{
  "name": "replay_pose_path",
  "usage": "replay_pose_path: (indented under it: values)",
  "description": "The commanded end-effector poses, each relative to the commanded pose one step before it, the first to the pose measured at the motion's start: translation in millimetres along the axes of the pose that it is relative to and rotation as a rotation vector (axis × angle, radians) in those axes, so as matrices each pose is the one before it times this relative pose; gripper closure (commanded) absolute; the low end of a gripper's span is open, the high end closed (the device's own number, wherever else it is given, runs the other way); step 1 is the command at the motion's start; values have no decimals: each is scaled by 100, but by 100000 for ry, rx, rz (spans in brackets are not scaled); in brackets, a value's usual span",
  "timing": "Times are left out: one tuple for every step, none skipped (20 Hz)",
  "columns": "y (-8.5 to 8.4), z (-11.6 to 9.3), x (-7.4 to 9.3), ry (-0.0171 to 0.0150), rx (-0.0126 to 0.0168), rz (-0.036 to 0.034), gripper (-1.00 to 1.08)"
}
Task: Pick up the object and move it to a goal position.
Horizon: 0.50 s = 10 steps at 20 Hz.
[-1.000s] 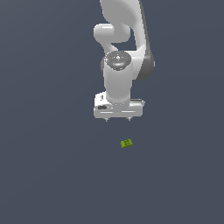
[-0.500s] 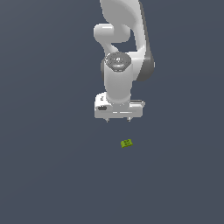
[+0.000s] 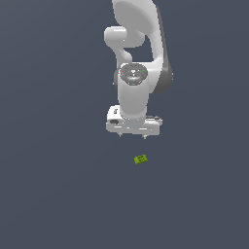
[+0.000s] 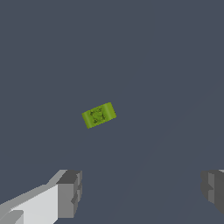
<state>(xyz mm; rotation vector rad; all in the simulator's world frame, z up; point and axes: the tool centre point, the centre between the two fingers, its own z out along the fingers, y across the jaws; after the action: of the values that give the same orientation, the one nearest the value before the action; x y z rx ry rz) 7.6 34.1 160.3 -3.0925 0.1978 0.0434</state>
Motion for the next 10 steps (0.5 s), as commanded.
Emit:
replay_pose_path:
  values:
    - [-217,413,199,24,10,5073,-92]
    - [-100,185,87,20,0,2308,-92]
    - [-108,196,88,23,-3,2433,-92]
    - [-113,204,88,26,-7,2530,-92]
    - [-116,206,85,29,-10,2551,-92]
    - [-118,207,81,31,-14,2549,-92]
    - [-119,207,77,34,-17,2548,-92]
    - [-121,208,73,37,-20,2546,-92]
    - [-123,208,69,41,-23,2545,-92]
    - [-125,208,64,44,-26,2542,-92]
